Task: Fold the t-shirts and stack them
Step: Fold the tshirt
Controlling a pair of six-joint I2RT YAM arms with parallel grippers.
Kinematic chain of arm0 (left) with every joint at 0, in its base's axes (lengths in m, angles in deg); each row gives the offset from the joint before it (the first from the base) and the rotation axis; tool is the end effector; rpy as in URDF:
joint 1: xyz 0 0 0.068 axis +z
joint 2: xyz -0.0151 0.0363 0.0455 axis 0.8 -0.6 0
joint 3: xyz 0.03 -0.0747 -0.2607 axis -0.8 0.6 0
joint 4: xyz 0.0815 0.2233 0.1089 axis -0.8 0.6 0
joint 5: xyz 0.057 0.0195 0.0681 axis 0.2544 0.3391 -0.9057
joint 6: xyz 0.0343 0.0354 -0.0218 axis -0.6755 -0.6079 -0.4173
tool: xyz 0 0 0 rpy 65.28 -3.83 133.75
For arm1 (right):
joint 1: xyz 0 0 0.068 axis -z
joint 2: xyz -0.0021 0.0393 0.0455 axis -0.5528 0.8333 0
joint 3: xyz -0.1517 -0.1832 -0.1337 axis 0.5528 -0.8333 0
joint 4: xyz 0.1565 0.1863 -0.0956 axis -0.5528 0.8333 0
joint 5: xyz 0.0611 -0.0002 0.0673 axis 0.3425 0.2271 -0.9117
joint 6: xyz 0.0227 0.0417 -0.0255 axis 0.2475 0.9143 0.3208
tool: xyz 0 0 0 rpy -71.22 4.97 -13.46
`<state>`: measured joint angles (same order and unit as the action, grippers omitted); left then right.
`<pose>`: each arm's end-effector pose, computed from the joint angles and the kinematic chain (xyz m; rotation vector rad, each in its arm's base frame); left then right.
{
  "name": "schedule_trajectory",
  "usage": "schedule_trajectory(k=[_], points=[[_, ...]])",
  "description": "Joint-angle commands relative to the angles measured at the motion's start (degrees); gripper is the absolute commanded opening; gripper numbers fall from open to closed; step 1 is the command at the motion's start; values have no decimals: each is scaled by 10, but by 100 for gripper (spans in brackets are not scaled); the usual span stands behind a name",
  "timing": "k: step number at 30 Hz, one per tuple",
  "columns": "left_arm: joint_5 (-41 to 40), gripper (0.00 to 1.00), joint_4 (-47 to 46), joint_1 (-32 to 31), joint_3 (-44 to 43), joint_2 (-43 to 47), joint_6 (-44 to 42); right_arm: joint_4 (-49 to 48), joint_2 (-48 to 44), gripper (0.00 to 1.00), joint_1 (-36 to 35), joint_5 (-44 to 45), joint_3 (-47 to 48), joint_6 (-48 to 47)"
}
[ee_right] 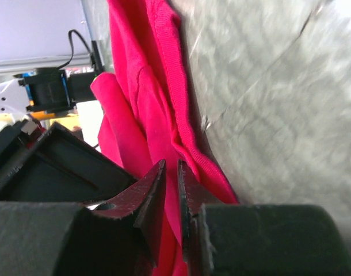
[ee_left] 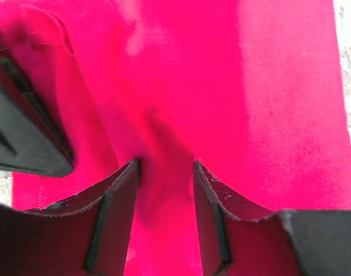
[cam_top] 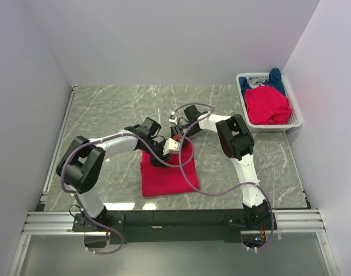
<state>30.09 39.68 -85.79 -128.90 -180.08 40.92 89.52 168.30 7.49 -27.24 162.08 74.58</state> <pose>0.2664 -0.1981 0.1729 1.7846 1.7771 -0.8354 0.4040 0.2337 0.0863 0.7262 -2.4850 -1.7209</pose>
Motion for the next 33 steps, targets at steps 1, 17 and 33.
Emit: schedule_trajectory(k=[1, 17, 33], points=[[-4, 48, 7, -4, -13, 2, -1, -9, -21, 22, -1, 27, -41, -12], [-22, 50, -8, -4, -35, -14, 23, 1, -39, 22, -1, 26, -67, -39], [-16, 8, 23, -11, -34, -3, -6, 17, -59, 22, 0, 23, -23, -50]])
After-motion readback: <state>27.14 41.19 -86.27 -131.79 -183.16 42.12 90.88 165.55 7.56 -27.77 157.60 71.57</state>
